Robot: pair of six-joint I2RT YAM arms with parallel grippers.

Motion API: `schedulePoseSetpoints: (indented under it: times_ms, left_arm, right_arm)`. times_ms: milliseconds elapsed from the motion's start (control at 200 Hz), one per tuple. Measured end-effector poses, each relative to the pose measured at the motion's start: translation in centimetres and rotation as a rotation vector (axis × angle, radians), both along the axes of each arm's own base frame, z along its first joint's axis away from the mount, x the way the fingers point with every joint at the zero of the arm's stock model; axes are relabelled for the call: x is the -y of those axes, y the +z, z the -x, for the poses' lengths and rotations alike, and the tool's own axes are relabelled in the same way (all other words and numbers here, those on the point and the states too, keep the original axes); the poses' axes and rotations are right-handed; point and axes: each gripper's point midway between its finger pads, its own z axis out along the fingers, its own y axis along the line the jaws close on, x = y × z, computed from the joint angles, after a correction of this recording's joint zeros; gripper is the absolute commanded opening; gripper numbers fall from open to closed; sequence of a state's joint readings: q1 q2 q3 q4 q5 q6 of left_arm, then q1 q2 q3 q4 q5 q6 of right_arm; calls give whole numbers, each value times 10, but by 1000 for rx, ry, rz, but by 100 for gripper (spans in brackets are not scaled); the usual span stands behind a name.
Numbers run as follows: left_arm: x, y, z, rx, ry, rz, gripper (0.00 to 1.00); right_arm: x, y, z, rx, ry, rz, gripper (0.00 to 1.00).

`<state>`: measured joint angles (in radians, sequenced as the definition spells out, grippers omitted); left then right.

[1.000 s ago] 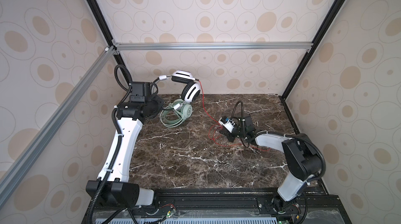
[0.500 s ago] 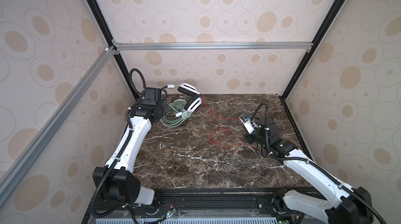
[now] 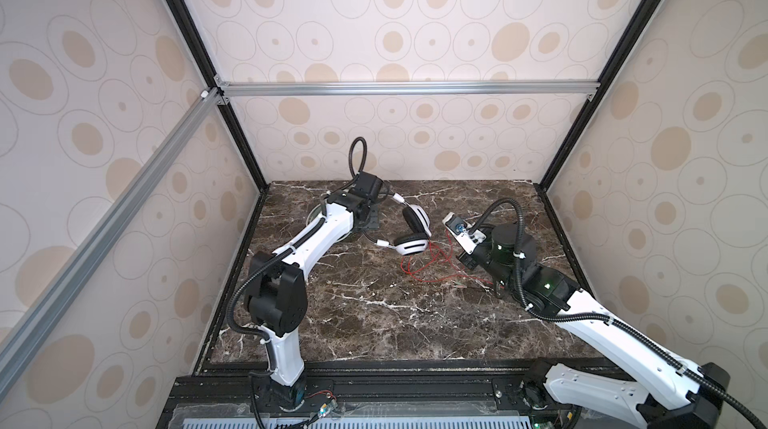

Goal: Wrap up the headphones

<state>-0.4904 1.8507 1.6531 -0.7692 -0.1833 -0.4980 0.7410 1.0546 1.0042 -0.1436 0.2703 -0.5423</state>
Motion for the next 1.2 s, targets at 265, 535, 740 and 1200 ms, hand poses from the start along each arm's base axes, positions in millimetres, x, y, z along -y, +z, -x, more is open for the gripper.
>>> schedulePoseSetpoints:
  times_ms: [265, 535, 740, 1200]
  left_arm:
    - [36, -8, 22, -45, -161, -13, 0]
    - [56, -1, 27, -34, -270, 38, 0]
    - [78, 12, 39, -10, -364, 73, 0]
    - [103, 14, 56, -6, -468, 63, 0]
  right_arm:
    - [-32, 51, -21, 101, 25, 27, 0]
    - [-20, 53, -77, 89, -173, 89, 0]
    - [15, 30, -110, 2, -283, 85, 0]
    - [58, 58, -161, -22, -396, -2, 0]
